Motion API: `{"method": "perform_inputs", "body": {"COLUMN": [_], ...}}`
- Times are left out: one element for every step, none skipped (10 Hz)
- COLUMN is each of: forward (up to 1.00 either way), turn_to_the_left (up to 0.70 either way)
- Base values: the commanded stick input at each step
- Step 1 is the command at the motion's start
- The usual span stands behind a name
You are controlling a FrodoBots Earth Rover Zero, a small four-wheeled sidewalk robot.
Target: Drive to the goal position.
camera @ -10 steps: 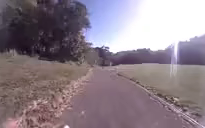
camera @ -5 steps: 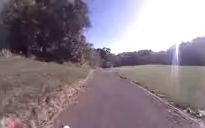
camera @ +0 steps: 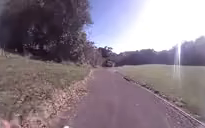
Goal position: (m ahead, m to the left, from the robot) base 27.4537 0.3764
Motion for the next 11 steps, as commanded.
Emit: {"method": "perform_inputs", "body": {"forward": [1.0,1.0,1.0,1.0,1.0,1.0,1.0,1.0,1.0,1.0,1.0], "turn_to_the_left": [0.0,0.0,0.02,0.01,0.0,0.01,0.0,0.01,0.02,0.0,0.0]}}
